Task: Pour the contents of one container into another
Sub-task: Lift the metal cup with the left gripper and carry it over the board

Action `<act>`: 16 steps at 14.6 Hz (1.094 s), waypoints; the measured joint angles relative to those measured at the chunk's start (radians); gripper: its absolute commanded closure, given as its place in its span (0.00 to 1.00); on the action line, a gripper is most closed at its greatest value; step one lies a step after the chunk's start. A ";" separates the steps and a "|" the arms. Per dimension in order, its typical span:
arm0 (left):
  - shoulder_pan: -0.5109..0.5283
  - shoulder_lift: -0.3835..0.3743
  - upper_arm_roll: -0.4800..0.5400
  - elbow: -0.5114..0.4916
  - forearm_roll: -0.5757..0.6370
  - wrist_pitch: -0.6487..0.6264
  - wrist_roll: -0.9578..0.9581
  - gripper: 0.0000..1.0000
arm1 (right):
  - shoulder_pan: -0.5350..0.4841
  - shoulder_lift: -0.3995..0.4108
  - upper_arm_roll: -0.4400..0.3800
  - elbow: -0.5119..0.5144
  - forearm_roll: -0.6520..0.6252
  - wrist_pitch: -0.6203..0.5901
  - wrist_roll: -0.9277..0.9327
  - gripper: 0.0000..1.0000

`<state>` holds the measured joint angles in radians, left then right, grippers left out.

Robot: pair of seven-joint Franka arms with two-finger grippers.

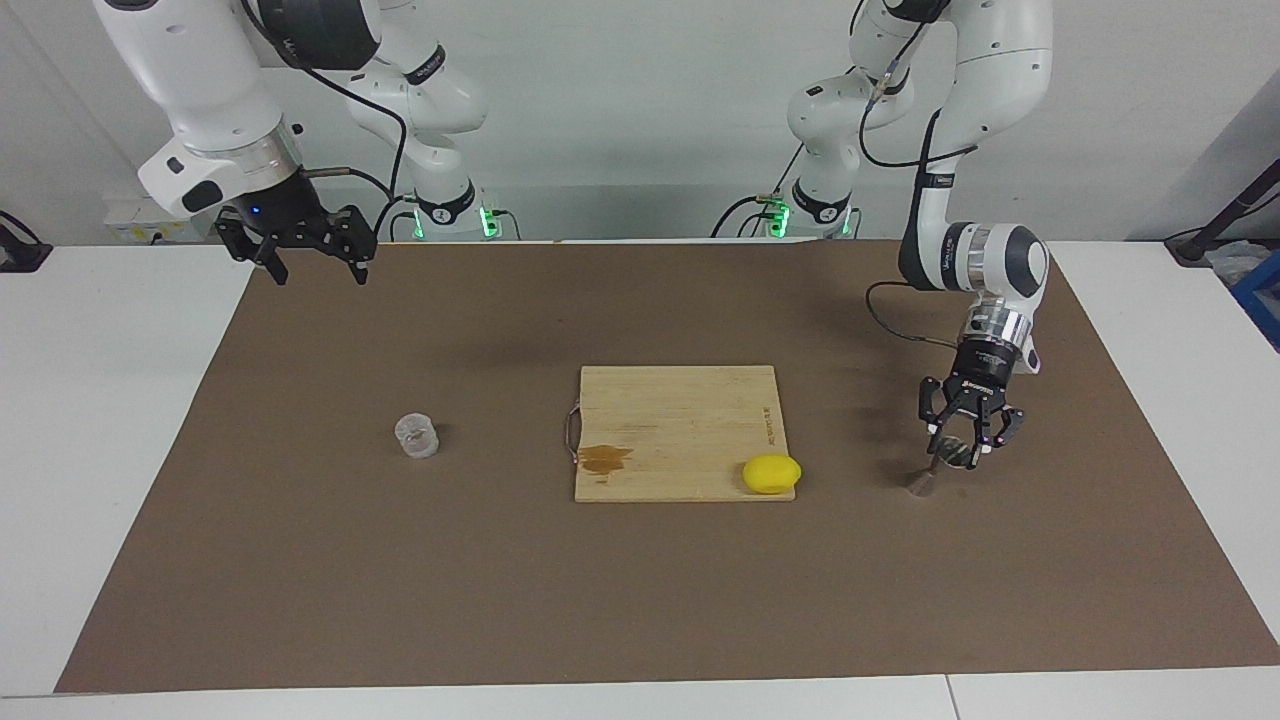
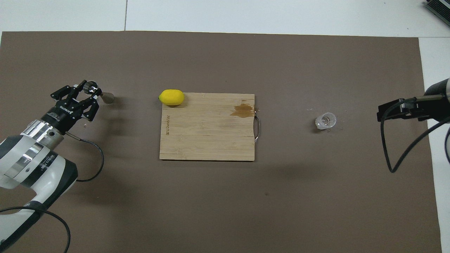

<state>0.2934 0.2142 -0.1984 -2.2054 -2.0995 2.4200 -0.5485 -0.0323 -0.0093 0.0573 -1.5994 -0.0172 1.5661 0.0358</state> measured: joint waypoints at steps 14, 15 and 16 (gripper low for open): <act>-0.023 -0.083 -0.012 0.074 0.344 -0.229 -0.267 1.00 | 0.000 0.000 0.000 0.000 0.000 0.000 0.000 0.00; -0.036 -0.095 -0.013 0.077 0.348 -0.235 -0.321 1.00 | 0.000 0.000 0.000 0.000 0.000 0.000 0.000 0.00; -0.055 -0.106 -0.014 0.078 0.349 -0.236 -0.380 1.00 | 0.000 0.000 0.000 0.000 0.000 0.000 0.000 0.00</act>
<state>0.2383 0.1087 -0.2121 -2.1275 -1.7508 2.1844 -0.9282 -0.0323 -0.0092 0.0573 -1.5994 -0.0171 1.5661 0.0358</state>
